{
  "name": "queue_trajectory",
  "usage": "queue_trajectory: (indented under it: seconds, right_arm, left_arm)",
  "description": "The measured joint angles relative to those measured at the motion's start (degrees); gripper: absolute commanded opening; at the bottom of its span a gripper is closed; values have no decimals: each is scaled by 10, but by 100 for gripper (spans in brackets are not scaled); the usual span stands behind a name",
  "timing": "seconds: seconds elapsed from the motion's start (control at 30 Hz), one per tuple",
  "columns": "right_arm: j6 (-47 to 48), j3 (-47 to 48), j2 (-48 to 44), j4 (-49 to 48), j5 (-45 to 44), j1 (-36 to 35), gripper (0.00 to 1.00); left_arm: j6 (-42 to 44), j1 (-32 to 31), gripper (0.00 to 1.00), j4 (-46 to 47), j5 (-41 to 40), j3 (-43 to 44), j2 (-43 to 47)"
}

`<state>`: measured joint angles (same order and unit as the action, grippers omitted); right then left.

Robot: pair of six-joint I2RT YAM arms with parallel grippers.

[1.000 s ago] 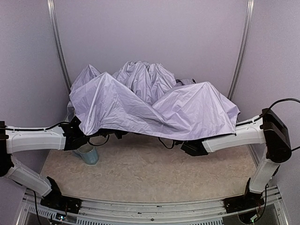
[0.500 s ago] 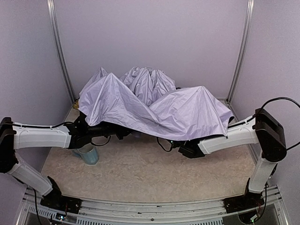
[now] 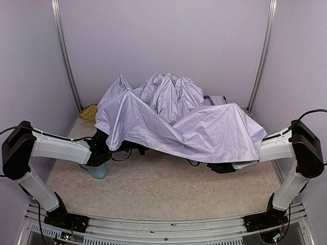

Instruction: Put away the umbrella

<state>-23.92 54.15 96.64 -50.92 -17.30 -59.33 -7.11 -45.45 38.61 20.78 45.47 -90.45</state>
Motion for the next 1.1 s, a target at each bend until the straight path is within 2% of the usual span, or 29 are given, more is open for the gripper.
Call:
queue_trajectory:
  seconds: [0.13,0.23,0.33,0.53,0.7,0.83,0.97,1.03,1.1]
  right_arm:
    - [49,-18,-38,-20,16,14,0]
    - [97,-17,-68,-23,14,39,0]
    - [139,-17,-107,-25,12,60,0]
    - [206,-34,-227,-8,15,112,0]
    - [257,-37,-336,80,37,192,0]
    - [310,-34,-385,186,96,228,0]
    - [347,-33,-392,301,186,229,0]
    - [350,-33,-380,337,229,228,0]
    - [346,-37,-362,352,265,223,0]
  left_arm:
    - [34,-17,37,38,-2,5,3]
    - [75,-26,61,32,-2,28,15]
    - [115,-48,71,14,8,37,42]
    - [177,-72,73,-2,47,-17,101]
    - [237,-83,73,-111,122,-53,140]
    - [247,-67,74,-146,199,-73,241]
    - [179,-13,84,-19,238,-100,367]
    - [140,-3,87,49,212,-102,393]
    - [113,-2,92,69,175,-73,377]
